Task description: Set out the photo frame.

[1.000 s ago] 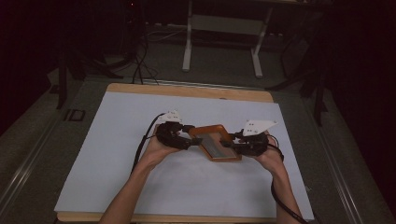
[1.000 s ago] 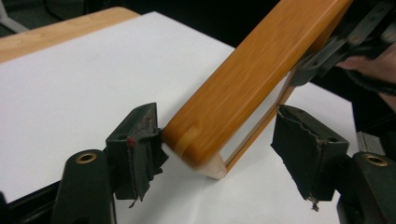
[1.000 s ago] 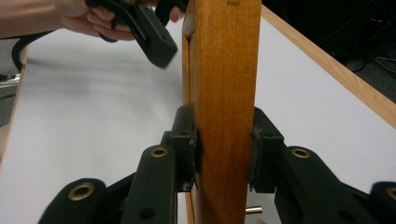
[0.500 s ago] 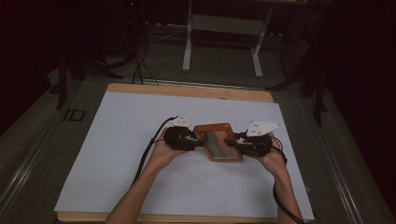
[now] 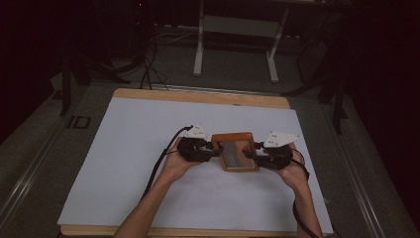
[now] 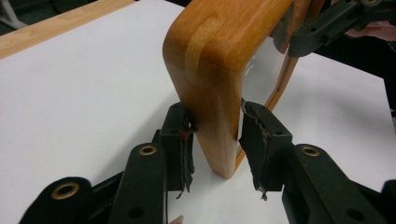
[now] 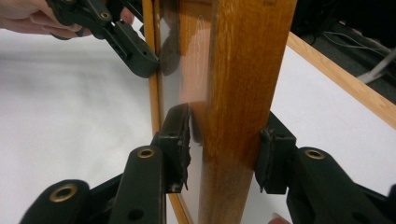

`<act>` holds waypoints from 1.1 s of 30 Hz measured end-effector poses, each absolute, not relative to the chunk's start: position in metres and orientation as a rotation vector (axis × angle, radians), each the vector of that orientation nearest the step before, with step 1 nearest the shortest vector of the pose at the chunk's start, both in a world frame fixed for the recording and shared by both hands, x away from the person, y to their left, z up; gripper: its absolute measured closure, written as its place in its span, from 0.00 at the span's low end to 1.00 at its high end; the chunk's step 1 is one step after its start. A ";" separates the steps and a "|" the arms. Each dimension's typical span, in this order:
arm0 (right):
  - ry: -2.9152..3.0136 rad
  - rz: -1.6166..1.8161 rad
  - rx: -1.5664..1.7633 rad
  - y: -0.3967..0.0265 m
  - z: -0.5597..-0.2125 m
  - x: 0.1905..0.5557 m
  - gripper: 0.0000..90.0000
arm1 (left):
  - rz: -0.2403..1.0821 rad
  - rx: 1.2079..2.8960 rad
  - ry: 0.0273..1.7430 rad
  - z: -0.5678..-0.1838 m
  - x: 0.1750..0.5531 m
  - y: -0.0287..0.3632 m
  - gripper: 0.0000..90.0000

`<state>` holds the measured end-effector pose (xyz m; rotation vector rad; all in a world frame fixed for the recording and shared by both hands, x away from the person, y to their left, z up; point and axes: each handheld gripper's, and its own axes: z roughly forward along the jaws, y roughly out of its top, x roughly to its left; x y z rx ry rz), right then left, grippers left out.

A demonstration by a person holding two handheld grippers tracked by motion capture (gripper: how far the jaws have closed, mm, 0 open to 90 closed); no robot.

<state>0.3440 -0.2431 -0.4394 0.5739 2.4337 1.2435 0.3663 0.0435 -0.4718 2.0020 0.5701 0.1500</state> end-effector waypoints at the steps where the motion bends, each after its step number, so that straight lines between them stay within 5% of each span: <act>1: 2.434 1.251 0.578 -0.243 -0.439 0.344 0.68 | 0.143 2.000 0.572 -0.472 0.367 0.044 0.69; 33: 2.509 1.417 0.613 -0.196 -0.444 0.351 0.70 | 0.245 1.910 0.680 -0.455 0.342 0.098 0.66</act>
